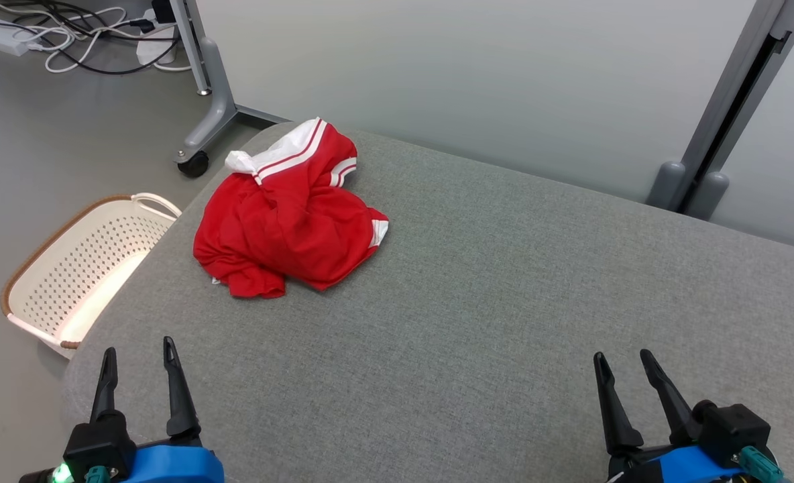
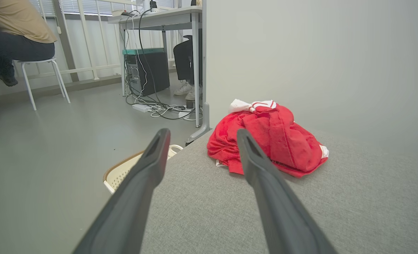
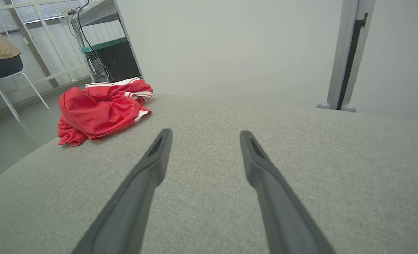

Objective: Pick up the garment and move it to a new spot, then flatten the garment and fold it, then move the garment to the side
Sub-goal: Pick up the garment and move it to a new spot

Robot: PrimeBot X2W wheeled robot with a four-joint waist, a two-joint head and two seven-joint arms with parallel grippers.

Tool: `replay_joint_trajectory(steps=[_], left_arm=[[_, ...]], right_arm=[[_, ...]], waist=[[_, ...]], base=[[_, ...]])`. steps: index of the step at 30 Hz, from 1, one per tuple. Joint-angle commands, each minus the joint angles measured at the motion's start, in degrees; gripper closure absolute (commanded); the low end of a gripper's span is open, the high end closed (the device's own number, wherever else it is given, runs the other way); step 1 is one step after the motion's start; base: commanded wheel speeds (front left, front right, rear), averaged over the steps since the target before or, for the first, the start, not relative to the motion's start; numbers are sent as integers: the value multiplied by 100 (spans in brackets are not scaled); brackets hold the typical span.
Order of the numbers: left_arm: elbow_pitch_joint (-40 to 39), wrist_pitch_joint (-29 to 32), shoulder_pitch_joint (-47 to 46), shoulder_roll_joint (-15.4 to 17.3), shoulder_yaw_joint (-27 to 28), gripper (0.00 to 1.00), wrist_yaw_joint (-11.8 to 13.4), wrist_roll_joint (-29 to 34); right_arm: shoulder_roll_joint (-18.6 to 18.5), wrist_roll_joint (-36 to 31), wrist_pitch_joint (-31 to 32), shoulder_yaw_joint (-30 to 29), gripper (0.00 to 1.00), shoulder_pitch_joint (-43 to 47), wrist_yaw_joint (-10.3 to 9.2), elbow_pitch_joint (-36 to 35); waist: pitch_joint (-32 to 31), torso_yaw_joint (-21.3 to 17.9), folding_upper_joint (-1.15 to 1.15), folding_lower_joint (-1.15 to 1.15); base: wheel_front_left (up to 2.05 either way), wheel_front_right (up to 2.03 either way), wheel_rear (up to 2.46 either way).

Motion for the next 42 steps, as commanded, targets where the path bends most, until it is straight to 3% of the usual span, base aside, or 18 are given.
replay_joint_trajectory(steps=[1,12,22,32,42], left_arm=[[-6,-16,49,10,21,0,1,15],[-17,-16,-360,81,101,0,-89,2],[342,-15,-1656,364,484,0,-260,-235],[1601,-16,-2985,771,918,0,-446,-471],[3432,97,-3900,1017,787,0,-727,-575]], right_arm=[[-30,-2,-18,8,0,41,3,5],[-30,-117,-17,137,0,-116,3,-12],[-119,-494,-19,135,0,-425,3,-294],[-346,-585,-18,4,0,-614,3,-644],[-509,-590,-18,-101,0,-781,3,-893]], waist=[[4,5,0,0],[151,-246,0,0],[803,-914,0,0],[1450,-1479,0,0],[1989,-1666,0,0]], base=[[0,0,0],[0,0,0],[0,0,0],[0,0,0],[0,0,0]])
